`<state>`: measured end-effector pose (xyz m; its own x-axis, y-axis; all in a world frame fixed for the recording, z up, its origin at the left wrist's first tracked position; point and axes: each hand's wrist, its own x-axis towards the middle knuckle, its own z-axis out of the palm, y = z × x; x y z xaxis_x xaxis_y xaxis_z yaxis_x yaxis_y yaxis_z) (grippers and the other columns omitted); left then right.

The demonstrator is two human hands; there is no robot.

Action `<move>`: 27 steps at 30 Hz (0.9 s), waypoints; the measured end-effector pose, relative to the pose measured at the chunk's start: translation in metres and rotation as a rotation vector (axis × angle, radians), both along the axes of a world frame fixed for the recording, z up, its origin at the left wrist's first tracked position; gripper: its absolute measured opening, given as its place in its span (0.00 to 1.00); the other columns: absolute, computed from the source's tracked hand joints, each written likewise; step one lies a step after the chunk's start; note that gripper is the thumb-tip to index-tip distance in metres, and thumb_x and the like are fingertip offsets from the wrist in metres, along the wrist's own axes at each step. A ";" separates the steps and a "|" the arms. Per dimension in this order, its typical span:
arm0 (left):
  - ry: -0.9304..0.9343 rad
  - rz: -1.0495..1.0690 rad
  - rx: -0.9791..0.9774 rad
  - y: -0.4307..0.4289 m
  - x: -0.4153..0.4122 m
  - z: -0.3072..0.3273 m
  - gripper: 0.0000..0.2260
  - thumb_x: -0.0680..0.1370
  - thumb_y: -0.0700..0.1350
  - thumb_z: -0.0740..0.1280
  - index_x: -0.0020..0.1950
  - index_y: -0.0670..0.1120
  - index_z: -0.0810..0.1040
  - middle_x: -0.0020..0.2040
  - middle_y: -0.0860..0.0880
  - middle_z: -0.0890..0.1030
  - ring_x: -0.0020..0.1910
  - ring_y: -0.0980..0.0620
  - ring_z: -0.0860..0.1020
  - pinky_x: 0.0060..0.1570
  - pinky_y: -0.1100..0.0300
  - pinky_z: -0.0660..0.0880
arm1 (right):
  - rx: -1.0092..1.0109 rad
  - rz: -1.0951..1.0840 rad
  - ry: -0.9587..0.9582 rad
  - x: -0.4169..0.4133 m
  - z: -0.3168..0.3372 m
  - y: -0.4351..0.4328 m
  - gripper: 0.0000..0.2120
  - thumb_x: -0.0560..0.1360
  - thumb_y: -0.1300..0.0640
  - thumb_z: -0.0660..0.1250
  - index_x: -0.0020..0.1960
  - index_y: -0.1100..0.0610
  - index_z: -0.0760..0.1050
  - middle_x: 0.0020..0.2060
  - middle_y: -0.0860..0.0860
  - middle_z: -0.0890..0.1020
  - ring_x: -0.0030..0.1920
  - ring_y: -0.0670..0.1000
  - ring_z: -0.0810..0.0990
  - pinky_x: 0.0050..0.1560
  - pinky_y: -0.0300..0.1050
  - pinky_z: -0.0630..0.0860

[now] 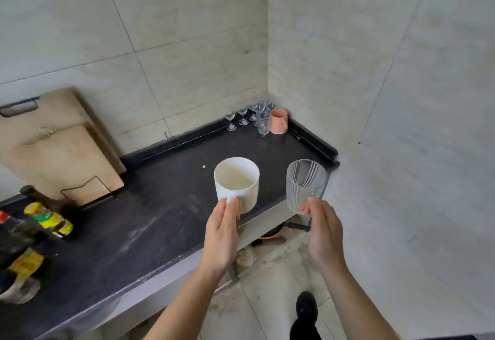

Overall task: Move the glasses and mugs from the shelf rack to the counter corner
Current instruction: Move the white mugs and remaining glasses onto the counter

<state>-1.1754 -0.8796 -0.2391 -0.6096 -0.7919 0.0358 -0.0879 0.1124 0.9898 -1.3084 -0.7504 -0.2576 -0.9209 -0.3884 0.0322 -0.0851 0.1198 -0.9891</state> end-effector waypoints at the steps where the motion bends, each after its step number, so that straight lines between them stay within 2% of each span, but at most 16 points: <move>1: -0.022 -0.003 -0.002 -0.012 -0.015 -0.006 0.18 0.81 0.58 0.56 0.39 0.46 0.67 0.37 0.56 0.69 0.39 0.58 0.68 0.44 0.61 0.68 | 0.001 0.013 -0.015 -0.017 -0.006 -0.013 0.15 0.83 0.59 0.58 0.39 0.55 0.76 0.39 0.49 0.79 0.46 0.47 0.77 0.48 0.42 0.73; 4: -0.091 0.024 0.015 -0.047 -0.063 -0.022 0.17 0.85 0.55 0.55 0.48 0.42 0.72 0.47 0.49 0.75 0.47 0.52 0.73 0.52 0.60 0.71 | 0.015 0.083 -0.041 -0.070 -0.020 -0.058 0.14 0.82 0.58 0.58 0.40 0.56 0.76 0.39 0.50 0.80 0.45 0.48 0.78 0.47 0.45 0.73; 6: -0.119 0.074 0.058 -0.070 -0.095 -0.024 0.15 0.85 0.54 0.54 0.52 0.44 0.74 0.51 0.51 0.77 0.51 0.55 0.74 0.54 0.62 0.71 | 0.042 0.145 -0.056 -0.105 -0.022 -0.090 0.14 0.82 0.58 0.58 0.40 0.54 0.77 0.40 0.49 0.80 0.46 0.48 0.78 0.46 0.43 0.73; 8: -0.114 0.111 0.106 -0.093 -0.124 -0.018 0.13 0.85 0.52 0.54 0.51 0.49 0.75 0.47 0.60 0.77 0.47 0.64 0.75 0.52 0.65 0.69 | 0.074 0.202 -0.060 -0.139 -0.022 -0.120 0.15 0.83 0.56 0.58 0.40 0.53 0.77 0.39 0.47 0.80 0.46 0.45 0.78 0.46 0.41 0.72; 10: -0.118 0.155 0.095 -0.117 -0.150 -0.012 0.13 0.86 0.51 0.54 0.46 0.52 0.73 0.41 0.64 0.76 0.43 0.67 0.74 0.50 0.69 0.68 | 0.100 0.269 -0.049 -0.171 -0.018 -0.152 0.15 0.83 0.54 0.57 0.41 0.52 0.76 0.40 0.47 0.80 0.45 0.45 0.78 0.45 0.41 0.71; 13: -0.101 0.247 0.091 -0.150 -0.179 -0.007 0.15 0.86 0.47 0.54 0.40 0.47 0.66 0.35 0.59 0.69 0.38 0.65 0.70 0.41 0.75 0.67 | 0.133 0.360 -0.031 -0.213 -0.011 -0.198 0.15 0.84 0.54 0.56 0.42 0.53 0.76 0.42 0.49 0.79 0.43 0.42 0.77 0.45 0.37 0.70; 17: -0.104 0.327 0.094 -0.195 -0.205 -0.019 0.17 0.86 0.46 0.54 0.38 0.44 0.62 0.36 0.55 0.65 0.37 0.58 0.63 0.41 0.63 0.64 | 0.153 0.444 -0.024 -0.246 -0.013 -0.250 0.15 0.84 0.54 0.57 0.40 0.50 0.76 0.44 0.50 0.79 0.43 0.38 0.76 0.41 0.28 0.69; 20: -0.099 0.343 0.133 -0.228 -0.222 -0.036 0.17 0.85 0.50 0.56 0.37 0.46 0.63 0.37 0.56 0.67 0.37 0.59 0.64 0.41 0.63 0.65 | 0.193 0.478 -0.015 -0.265 -0.021 -0.285 0.15 0.84 0.54 0.57 0.40 0.49 0.76 0.45 0.50 0.78 0.44 0.38 0.77 0.43 0.28 0.70; 22: -0.123 0.350 0.200 -0.249 -0.233 -0.047 0.18 0.85 0.49 0.56 0.36 0.48 0.64 0.38 0.55 0.68 0.39 0.58 0.65 0.43 0.60 0.64 | 0.243 0.482 -0.016 -0.273 -0.028 -0.306 0.15 0.84 0.54 0.57 0.41 0.50 0.76 0.46 0.49 0.78 0.45 0.39 0.77 0.43 0.27 0.69; 27: -0.128 0.261 0.314 -0.301 -0.257 -0.080 0.17 0.85 0.48 0.56 0.36 0.47 0.65 0.33 0.61 0.69 0.34 0.64 0.66 0.43 0.58 0.64 | 0.337 0.464 -0.018 -0.288 -0.052 -0.354 0.16 0.84 0.52 0.56 0.41 0.48 0.75 0.49 0.50 0.78 0.48 0.43 0.77 0.43 0.27 0.68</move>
